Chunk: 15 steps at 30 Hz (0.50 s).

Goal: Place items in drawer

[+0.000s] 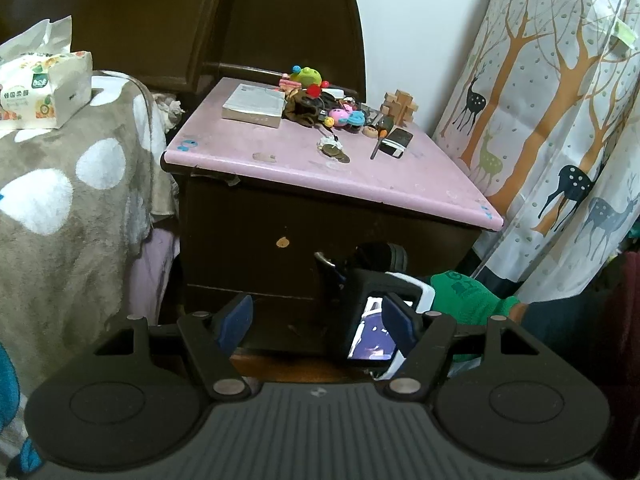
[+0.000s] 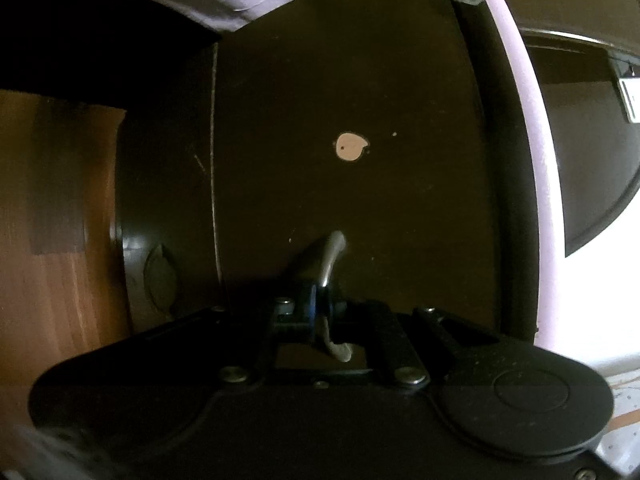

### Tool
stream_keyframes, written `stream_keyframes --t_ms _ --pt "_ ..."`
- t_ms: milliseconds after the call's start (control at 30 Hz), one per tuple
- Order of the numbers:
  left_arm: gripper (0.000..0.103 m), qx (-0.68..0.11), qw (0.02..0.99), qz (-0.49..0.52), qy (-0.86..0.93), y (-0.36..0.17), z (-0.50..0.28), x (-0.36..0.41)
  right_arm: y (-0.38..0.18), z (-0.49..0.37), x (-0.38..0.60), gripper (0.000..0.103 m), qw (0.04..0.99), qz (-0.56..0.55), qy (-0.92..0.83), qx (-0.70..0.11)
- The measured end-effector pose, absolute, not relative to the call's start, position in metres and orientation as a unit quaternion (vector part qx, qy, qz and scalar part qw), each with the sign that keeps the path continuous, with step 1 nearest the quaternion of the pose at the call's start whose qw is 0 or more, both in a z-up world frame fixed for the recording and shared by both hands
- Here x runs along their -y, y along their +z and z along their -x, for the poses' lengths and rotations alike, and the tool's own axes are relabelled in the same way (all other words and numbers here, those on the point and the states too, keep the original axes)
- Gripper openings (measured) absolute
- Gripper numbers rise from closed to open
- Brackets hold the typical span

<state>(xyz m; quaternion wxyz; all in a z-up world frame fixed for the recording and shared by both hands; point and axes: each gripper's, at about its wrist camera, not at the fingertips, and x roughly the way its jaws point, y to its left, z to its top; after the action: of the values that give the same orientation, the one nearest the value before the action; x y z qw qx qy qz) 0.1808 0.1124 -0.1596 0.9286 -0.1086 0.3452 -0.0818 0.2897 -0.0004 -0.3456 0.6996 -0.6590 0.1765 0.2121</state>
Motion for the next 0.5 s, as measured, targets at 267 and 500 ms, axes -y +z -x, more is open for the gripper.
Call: stream_keyframes --t_ms 267,500 --pt "0.07 -0.348 0.929 0.098 -0.076 -0.16 -0.181 -0.107 -0.325 -0.282 0.013 0.055 0.756 0.545 0.199 -0.303" --pt "0.085 -0.354 0.93 0.088 -0.052 -0.163 -0.177 -0.099 -0.288 -0.26 0.072 0.079 0.816 0.317 0.145 -0.461"
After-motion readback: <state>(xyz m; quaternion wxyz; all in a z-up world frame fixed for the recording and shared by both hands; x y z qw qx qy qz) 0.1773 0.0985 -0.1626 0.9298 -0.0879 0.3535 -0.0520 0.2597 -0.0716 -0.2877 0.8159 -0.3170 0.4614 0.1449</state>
